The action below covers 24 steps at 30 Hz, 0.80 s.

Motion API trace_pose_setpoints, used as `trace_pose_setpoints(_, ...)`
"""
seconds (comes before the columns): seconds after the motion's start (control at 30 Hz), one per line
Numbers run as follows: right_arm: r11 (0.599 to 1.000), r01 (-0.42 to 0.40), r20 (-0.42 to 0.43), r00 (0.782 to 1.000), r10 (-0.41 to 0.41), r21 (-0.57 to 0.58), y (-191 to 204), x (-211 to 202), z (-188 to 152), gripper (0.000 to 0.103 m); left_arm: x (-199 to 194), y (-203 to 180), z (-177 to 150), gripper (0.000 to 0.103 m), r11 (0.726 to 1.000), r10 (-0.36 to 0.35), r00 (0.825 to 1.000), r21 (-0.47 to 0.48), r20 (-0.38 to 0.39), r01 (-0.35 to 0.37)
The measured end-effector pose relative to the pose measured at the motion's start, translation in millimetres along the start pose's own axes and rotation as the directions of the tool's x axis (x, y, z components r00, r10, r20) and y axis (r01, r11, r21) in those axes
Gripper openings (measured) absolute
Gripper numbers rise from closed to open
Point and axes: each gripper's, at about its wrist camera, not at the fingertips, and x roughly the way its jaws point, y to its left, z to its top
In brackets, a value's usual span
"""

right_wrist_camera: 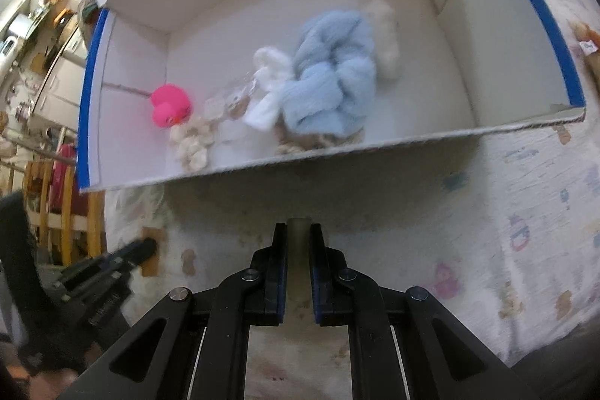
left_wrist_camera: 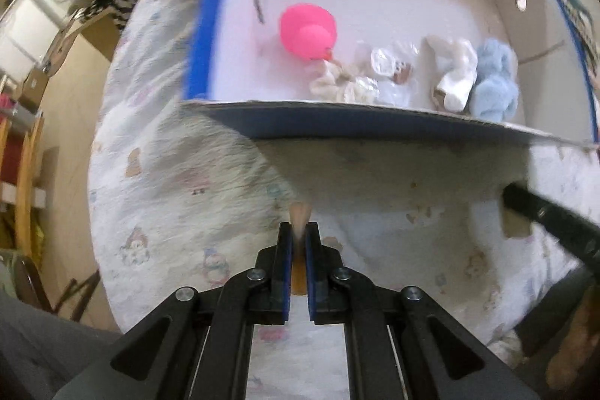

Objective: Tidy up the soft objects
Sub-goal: 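Lift the orange-tan roll with the right gripper and carry it over the box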

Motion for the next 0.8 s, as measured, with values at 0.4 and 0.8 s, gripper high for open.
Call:
trace_pose_setpoints(0.4,0.987,-0.136,0.181,0.972,0.149,-0.082,15,-59,-13,0.012,-56,-5,-12,0.006,0.997,-0.002,0.974,-0.077,0.227,0.020)
trace_pose_setpoints(0.8,0.969,-0.185,0.474,0.846,0.243,-0.167,26,-144,19,0.012,-117,-27,9,0.006,0.991,-0.059,0.937,-0.094,0.345,0.097)
